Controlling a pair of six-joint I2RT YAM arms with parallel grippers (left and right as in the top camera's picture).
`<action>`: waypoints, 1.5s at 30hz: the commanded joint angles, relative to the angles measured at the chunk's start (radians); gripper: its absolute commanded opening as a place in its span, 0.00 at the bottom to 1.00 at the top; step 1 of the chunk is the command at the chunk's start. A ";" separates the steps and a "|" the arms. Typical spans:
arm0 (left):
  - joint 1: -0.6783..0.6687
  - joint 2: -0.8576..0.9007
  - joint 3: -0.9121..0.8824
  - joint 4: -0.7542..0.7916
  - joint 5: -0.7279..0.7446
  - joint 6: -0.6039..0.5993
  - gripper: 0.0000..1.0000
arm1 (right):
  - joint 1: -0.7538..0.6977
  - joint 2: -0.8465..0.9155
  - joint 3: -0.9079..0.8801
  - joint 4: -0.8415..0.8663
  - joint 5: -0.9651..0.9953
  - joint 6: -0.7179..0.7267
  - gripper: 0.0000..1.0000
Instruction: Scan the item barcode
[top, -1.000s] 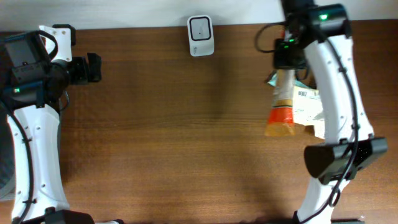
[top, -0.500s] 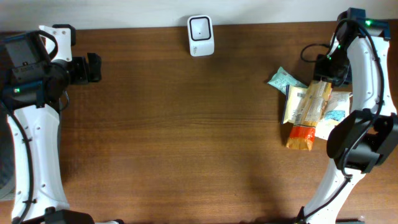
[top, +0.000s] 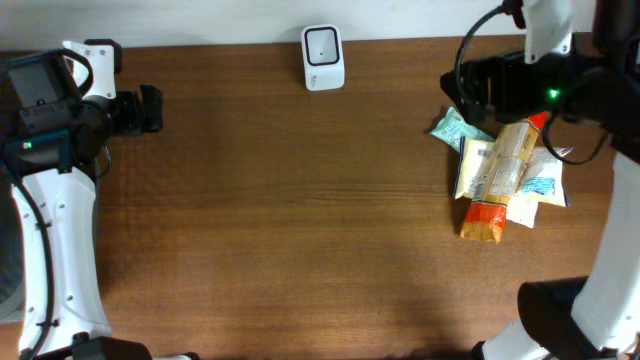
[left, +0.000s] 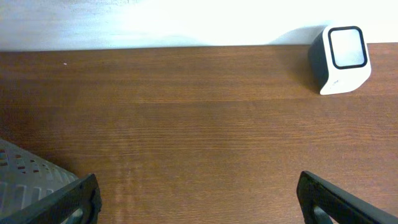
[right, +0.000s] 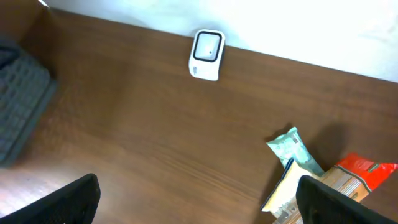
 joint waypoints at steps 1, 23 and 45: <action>0.003 -0.012 0.003 -0.001 0.011 -0.009 0.99 | 0.008 0.024 -0.005 -0.006 0.030 -0.007 0.99; 0.003 -0.012 0.003 -0.001 0.011 -0.009 0.99 | 0.008 -0.732 -1.280 1.081 0.351 0.061 0.99; 0.003 -0.012 0.004 -0.001 0.011 -0.009 0.99 | 0.008 -1.782 -2.693 1.728 0.351 0.061 0.99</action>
